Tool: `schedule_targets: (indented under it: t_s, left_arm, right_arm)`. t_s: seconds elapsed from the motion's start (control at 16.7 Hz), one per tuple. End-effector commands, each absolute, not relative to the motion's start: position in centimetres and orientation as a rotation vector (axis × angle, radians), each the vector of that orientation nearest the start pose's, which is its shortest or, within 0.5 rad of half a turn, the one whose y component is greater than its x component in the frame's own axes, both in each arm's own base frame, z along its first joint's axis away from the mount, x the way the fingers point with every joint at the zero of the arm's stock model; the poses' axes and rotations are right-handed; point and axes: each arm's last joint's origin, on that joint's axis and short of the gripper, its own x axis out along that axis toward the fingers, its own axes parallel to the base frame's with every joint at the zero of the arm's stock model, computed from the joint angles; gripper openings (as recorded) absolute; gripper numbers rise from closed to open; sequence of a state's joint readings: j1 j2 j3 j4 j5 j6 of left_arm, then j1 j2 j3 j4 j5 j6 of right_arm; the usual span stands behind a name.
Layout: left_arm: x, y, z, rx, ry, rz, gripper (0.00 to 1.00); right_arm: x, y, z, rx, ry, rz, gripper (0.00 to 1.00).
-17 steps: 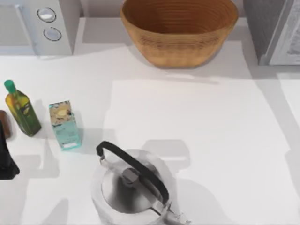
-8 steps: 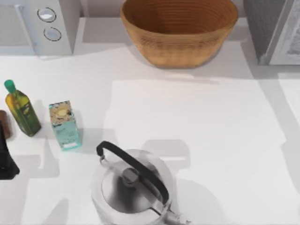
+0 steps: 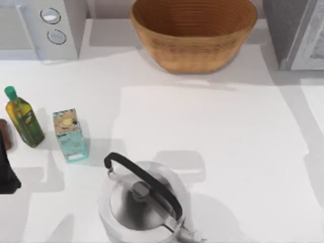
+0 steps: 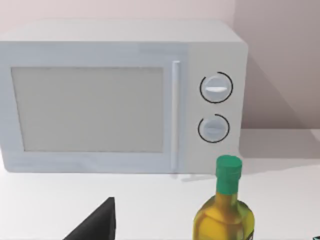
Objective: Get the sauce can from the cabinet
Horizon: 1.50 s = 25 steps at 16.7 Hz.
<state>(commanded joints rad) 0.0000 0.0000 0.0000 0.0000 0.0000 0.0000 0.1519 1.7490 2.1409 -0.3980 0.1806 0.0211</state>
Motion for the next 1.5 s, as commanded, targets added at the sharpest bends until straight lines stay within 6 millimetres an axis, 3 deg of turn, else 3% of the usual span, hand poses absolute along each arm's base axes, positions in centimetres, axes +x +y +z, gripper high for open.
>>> schedule_targets:
  t_s: [0.24, 0.9, 1.08, 1.38, 1.5]
  left_arm:
    - [10.6, -0.1, 16.0, 0.0, 0.0, 0.0, 1.0]
    - [10.6, -0.1, 16.0, 0.0, 0.0, 0.0, 1.0]
    - [10.6, -0.1, 16.0, 0.0, 0.0, 0.0, 1.0]
    - [10.6, -0.1, 16.0, 0.0, 0.0, 0.0, 1.0]
    - [10.6, -0.1, 16.0, 0.0, 0.0, 0.0, 1.0]
  right_arm:
    - [37.0, 5.9, 50.9, 0.005, 0.003, -0.01, 0.02]
    - [36.3, 6.1, 51.2, 0.006, 0.004, -0.006, 0.0]
    - [32.2, 6.7, 53.1, 0.005, 0.007, -0.006, 0.0]
    - [21.6, 6.4, 56.5, 0.007, 0.0, -0.008, 0.0]
    - [19.4, 6.2, 56.8, 0.006, 0.003, -0.008, 0.0]
